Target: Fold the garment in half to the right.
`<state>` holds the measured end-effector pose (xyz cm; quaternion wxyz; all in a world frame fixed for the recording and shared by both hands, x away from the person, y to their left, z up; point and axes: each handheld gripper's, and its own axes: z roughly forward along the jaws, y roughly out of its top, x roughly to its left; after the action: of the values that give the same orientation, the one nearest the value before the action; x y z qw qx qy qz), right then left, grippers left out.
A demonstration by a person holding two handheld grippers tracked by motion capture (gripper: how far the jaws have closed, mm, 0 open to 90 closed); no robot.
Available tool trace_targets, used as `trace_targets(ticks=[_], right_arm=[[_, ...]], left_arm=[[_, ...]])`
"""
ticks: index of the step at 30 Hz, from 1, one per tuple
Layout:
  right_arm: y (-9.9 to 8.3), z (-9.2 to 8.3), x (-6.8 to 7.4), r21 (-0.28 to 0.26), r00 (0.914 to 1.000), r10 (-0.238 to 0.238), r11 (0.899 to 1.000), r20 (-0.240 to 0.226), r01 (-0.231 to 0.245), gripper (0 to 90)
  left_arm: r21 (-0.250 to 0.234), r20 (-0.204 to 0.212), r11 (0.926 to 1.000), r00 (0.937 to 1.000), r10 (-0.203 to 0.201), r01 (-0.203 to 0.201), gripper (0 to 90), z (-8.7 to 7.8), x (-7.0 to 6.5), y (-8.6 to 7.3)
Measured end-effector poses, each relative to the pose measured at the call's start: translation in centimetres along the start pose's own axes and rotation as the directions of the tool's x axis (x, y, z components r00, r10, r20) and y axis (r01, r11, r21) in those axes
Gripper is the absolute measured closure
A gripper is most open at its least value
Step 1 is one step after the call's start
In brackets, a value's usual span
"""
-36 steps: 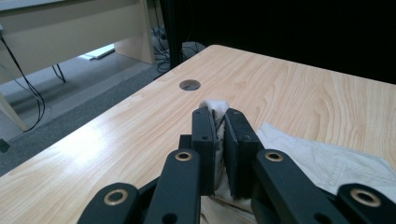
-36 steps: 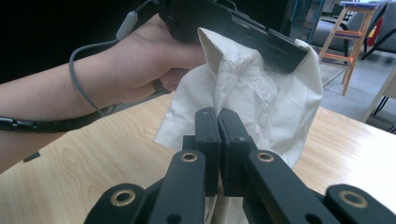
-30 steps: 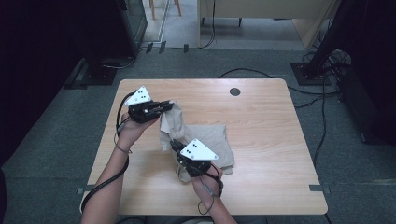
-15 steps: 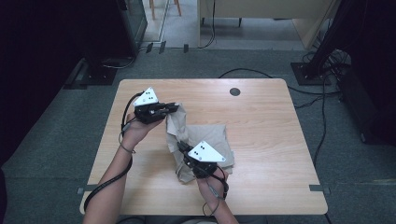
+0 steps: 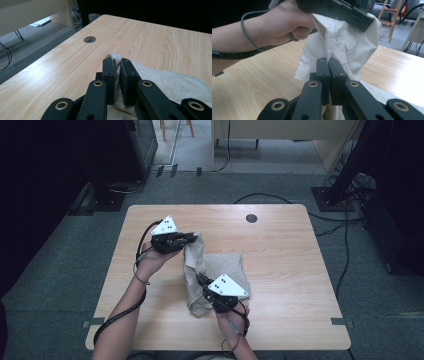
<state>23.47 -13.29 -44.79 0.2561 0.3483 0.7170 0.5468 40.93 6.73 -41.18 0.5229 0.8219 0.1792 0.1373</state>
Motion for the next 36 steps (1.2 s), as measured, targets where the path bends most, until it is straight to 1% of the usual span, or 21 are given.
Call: trace_targets(ticks=[5,8,10,13,16,21,23,25,26,30,31,36], right_arm=[[-0.4,-0.3,-0.2,0.005,0.9999,-0.004,1.0,0.009,0.004,87.8],[-0.7,-0.4,-0.3,0.009,0.9996,-0.016,1.0,0.023,0.016,87.8],[-0.9,-0.5,-0.5,0.009,0.9996,-0.011,1.0,0.027,0.011,87.8],[-1.1,-0.7,-0.6,0.009,0.9994,-0.012,1.0,0.032,0.012,87.8],[-1.3,-0.8,-0.8,0.013,0.9991,-0.015,1.0,0.04,0.014,87.7],[-1.8,-1.0,-1.0,0.021,0.9988,-0.015,1.0,0.047,0.014,87.8],[-1.9,-1.1,-1.0,0.023,0.9983,-0.026,0.999,0.052,0.025,87.7],[-2.2,-1.2,-1.1,0.027,0.9979,-0.027,0.999,0.058,0.026,87.7],[-2.3,-1.2,-1.1,0.03,0.998,-0.022,0.999,0.059,0.02,87.8],[-2.7,-1.3,-1.3,0.032,0.9977,-0.018,0.999,0.065,0.016,87.7],[-2.8,-1.3,-1.4,0.035,0.9978,-0.011,0.999,0.065,0.009,87.7],[-3.1,-1.4,-1.8,0.043,0.9975,-0.006,0.999,0.071,0.003,87.7]], left_arm=[[-0.004,0.014,1.0,0.9999,-0.005,0.005,83.5,0.6,-0.3,-0.2],[-0.01,0.022,0.9999,0.9997,-0.011,0.012,83.5,0.9,-0.3,-0.4],[-0.017,0.032,0.9996,0.9993,-0.022,0.022,83.5,1.2,-0.3,-0.6],[-0.02,0.038,0.9994,0.9989,-0.026,0.027,83.5,1.5,-0.3,-0.7],[-0.016,0.043,0.9997,0.9989,-0.017,0.018,83.6,1.8,-0.5,-0.8],[-0.015,0.052,0.9997,0.9985,-0.02,0.021,83.5,2.3,-0.7,-0.9],[-0.015,0.055,0.9997,0.9983,-0.02,0.021,83.5,2.4,-0.8,-1.0],[-0.014,0.054,0.9997,0.9983,-0.02,0.021,83.4,2.6,-0.8,-1.1],[-0.008,0.054,0.9998,0.9983,-0.019,0.02,83.5,2.7,-0.9,-1.1],[-0.013,0.062,0.9994,0.9976,-0.031,0.032,83.4,3.0,-0.9,-1.3],[-0.008,0.063,0.9995,0.9976,-0.03,0.03,83.4,3.2,-0.9,-1.4],[0.002,0.066,0.9994,0.9973,-0.033,0.033,83.3,3.8,-1.0,-1.6]])
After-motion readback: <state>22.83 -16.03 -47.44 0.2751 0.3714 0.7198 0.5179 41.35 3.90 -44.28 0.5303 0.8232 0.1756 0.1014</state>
